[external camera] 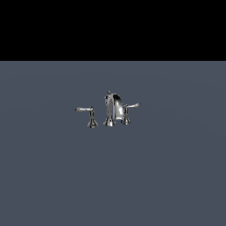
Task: Turn on the faucet by rotating a designated handle.
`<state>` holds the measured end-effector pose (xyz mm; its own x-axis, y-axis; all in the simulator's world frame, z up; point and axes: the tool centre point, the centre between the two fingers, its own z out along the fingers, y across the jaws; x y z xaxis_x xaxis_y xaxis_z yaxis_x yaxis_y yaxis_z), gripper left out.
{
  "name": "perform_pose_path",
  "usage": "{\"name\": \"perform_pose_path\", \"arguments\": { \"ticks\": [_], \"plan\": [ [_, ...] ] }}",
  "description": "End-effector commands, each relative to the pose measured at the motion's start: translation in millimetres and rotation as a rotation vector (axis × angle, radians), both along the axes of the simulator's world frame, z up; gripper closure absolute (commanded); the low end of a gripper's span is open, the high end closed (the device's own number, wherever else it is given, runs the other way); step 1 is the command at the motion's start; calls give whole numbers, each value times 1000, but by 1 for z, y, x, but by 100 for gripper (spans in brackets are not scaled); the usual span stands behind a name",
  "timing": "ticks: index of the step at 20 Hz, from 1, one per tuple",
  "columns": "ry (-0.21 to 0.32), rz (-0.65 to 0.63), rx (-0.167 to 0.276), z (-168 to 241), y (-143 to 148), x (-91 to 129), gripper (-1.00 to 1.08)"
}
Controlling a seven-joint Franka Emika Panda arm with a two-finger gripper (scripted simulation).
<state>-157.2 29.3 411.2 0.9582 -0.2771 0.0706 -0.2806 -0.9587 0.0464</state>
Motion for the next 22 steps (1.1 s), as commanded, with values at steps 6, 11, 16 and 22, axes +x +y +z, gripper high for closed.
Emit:
{"name": "perform_pose_path", "arguments": {
  "ticks": [6,11,16,22],
  "plan": [
    [2,-163,16,-49,2,50,108],
    [4,-265,26,-79,0,81,108],
    [5,-365,34,-109,-6,111,108],
    [7,-486,44,-145,-17,147,108]
  ]
}}
